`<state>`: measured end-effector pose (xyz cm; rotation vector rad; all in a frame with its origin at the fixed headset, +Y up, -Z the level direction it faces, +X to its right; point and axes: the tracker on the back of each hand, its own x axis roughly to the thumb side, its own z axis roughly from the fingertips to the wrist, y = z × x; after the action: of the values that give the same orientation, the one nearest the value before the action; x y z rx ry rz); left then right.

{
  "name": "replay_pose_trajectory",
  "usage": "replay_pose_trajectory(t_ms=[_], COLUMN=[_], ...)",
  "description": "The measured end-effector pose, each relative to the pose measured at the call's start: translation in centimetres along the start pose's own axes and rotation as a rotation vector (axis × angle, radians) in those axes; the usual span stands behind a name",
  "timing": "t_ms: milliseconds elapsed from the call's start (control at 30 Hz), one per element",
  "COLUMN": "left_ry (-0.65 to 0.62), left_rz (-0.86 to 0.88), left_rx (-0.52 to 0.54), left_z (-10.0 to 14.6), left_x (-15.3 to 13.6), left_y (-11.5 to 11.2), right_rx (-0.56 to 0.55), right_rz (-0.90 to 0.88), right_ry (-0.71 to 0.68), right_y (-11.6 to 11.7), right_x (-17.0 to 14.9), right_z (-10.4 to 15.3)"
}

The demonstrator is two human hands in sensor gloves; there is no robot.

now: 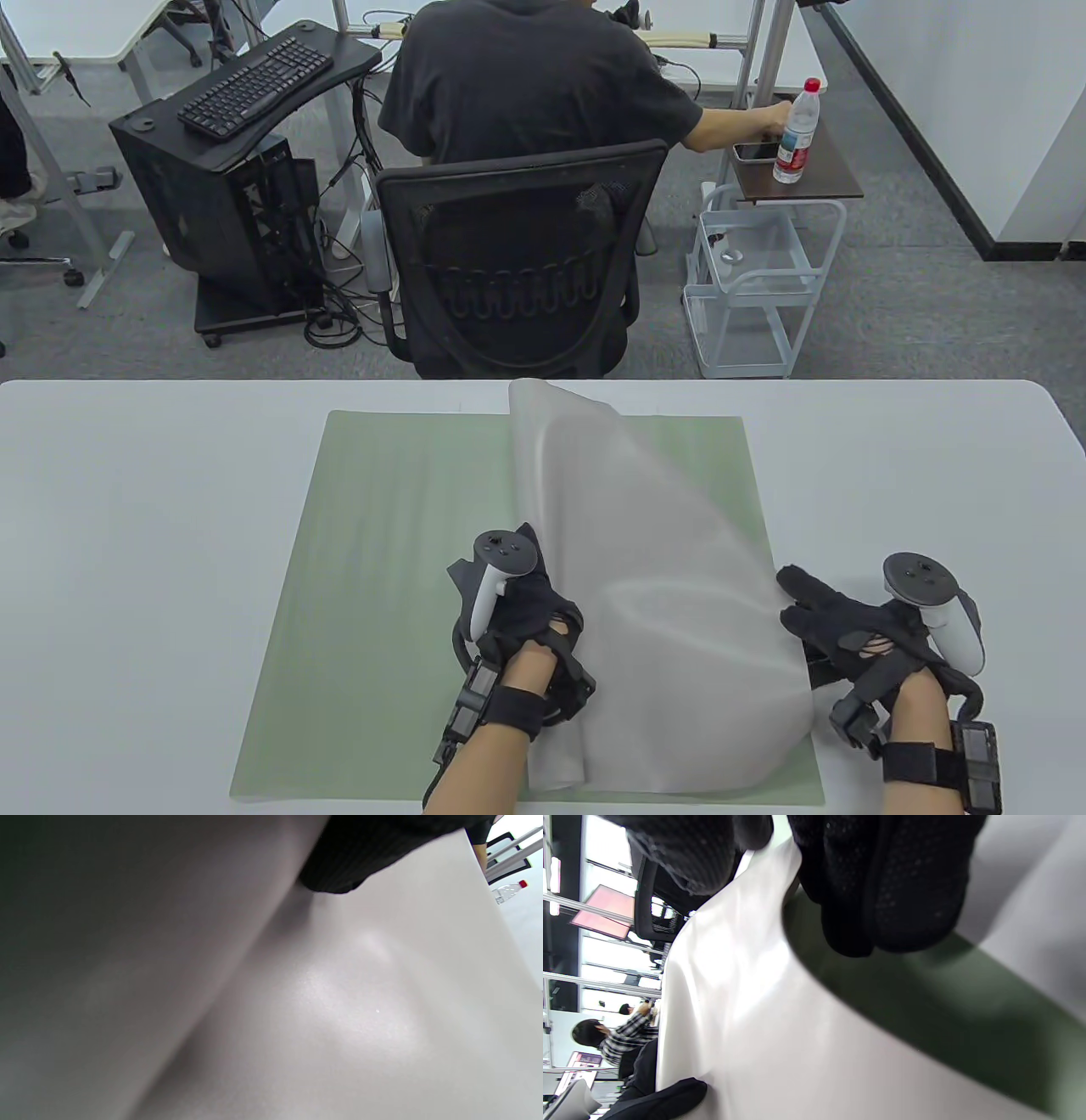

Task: Unroll desk mats and stack together

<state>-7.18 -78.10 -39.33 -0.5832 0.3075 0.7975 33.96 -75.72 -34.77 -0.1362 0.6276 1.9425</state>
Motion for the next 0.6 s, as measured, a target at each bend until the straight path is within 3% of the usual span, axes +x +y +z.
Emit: replay_pose_trajectory(t_ms=[67,200,333,467,600], left_ry=[0.012,0.021,0.020,0.022,0.014], left_rz=[0.028,0.092,0.038,0.003,-0.039], left_rx=[0.007,-0.005,-0.001,0.005,0.000], left_z=[-0.1,-0.4,-0.4,-0.1,0.3], left_x=[-0.2,-0.9,-0.6,-0.2,0.0], left_y=[0.1,0.3,0.2,-0.1,-0.2], right_rx=[0.017,0.156,0.223,0.229,0.221], right_rz=[-0.003,-0.037,0.028,0.113,0.082], right_ry=[-0.006,0.007,0.017,0.098,0.112], right_y=[-0.1,0.3,1.3,2.2,2.5], right_x=[-0.2,-1.4,-2.0,-2.5,-3.0], right_z=[0.6,2.2,3.6,3.2,1.8])
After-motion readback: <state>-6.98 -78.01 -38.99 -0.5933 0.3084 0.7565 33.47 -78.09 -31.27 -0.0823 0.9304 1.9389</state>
